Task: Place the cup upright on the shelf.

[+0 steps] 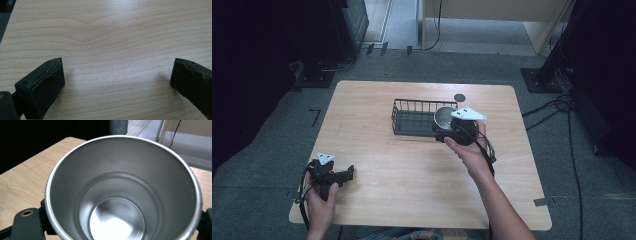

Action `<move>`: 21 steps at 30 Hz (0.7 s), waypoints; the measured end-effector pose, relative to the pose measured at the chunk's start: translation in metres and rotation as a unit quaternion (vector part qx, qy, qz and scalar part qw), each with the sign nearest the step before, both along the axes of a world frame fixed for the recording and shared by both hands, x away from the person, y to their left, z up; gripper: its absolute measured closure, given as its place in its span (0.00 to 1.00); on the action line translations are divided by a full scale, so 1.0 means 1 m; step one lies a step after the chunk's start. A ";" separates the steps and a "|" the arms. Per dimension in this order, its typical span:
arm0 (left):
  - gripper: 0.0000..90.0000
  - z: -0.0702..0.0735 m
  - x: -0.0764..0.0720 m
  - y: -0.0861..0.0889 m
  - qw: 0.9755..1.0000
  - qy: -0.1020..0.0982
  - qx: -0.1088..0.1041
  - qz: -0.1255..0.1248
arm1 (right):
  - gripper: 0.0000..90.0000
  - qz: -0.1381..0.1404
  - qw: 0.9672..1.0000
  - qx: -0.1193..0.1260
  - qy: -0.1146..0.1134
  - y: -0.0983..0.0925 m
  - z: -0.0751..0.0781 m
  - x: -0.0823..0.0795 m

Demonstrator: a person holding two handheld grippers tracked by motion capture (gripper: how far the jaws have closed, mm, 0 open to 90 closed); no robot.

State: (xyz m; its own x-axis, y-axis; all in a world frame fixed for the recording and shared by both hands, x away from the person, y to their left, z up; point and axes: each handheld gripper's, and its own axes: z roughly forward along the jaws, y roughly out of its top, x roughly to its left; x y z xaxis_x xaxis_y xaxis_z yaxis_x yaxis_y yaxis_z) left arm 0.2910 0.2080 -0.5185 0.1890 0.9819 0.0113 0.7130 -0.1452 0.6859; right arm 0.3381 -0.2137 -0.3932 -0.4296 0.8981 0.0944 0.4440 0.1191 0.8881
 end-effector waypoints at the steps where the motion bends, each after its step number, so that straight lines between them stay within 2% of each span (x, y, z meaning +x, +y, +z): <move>1: 0.00 0.000 0.000 0.000 1.000 0.000 0.000 0.000 | 0.20 -0.002 1.000 0.000 -0.003 0.000 0.001 0.002; 15: 0.00 0.000 0.000 0.000 1.000 0.001 0.000 0.000 | 0.20 -0.020 0.998 0.004 -0.065 -0.001 0.008 0.021; 21: 0.00 0.000 0.000 0.000 1.000 0.000 0.000 0.000 | 0.20 -0.033 0.997 0.004 -0.075 -0.001 0.006 0.031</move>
